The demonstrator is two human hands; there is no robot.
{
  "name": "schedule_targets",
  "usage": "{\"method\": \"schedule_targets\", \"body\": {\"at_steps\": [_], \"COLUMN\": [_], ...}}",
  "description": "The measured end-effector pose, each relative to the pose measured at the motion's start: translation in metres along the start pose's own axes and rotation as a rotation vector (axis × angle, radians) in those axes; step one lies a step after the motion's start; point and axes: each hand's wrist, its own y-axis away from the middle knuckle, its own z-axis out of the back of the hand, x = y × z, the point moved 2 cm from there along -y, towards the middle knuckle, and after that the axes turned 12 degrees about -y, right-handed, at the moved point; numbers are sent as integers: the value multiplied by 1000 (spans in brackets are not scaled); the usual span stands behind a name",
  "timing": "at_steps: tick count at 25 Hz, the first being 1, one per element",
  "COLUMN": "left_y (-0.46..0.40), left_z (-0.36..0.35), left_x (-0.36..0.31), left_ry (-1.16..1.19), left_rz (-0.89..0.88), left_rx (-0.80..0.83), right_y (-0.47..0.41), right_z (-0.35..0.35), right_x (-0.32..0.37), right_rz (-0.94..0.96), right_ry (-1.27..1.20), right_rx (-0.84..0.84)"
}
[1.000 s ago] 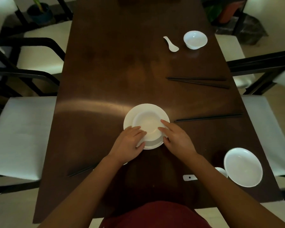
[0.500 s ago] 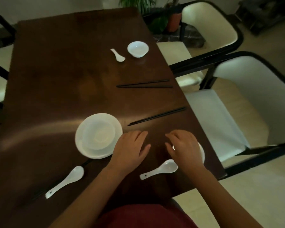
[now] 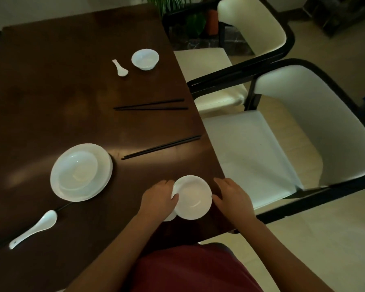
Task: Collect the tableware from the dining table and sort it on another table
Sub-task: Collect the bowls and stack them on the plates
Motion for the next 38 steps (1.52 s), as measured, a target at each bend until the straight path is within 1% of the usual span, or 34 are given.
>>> {"method": "schedule_targets", "body": {"at_steps": [2, 4, 6, 10, 13, 18, 21, 24, 29, 33, 38], "left_y": [-2, -4, -4, -3, 0, 15, 26, 33, 42, 37, 32], "left_z": [-5, -6, -6, -3, 9, 38, 56, 69, 76, 73, 63], "left_x": [-1, 1, 4, 11, 24, 75, 121, 172, 239, 271, 292], "left_ry": [144, 283, 375, 472, 593, 755, 785, 795, 722, 675, 632], "left_rz": [78, 145, 181, 228, 341, 489, 566, 637, 685, 653, 577], "left_rx": [46, 61, 57, 9, -32, -191, -281, -332, -365, -362, -316], "right_y": [-5, -9, -10, -20, -33, -62, -81, -97, -119, -129, -127], "right_z": [-5, -7, -7, -2, 3, -6, -23, -47, -95, -124, -140], "right_x": [-5, -7, -7, 3, 18, 76, 130, 188, 256, 276, 282], "right_rz": [-49, -127, -191, -185, -178, -138, -114, -93, -136, -190, -186], "right_ry": [-118, -302, -473, -562, -630, -765, -818, -814, -787, -761, -671], "right_rx": [87, 123, 139, 160, 154, 199, 249, 286, 263, 207, 158]}}
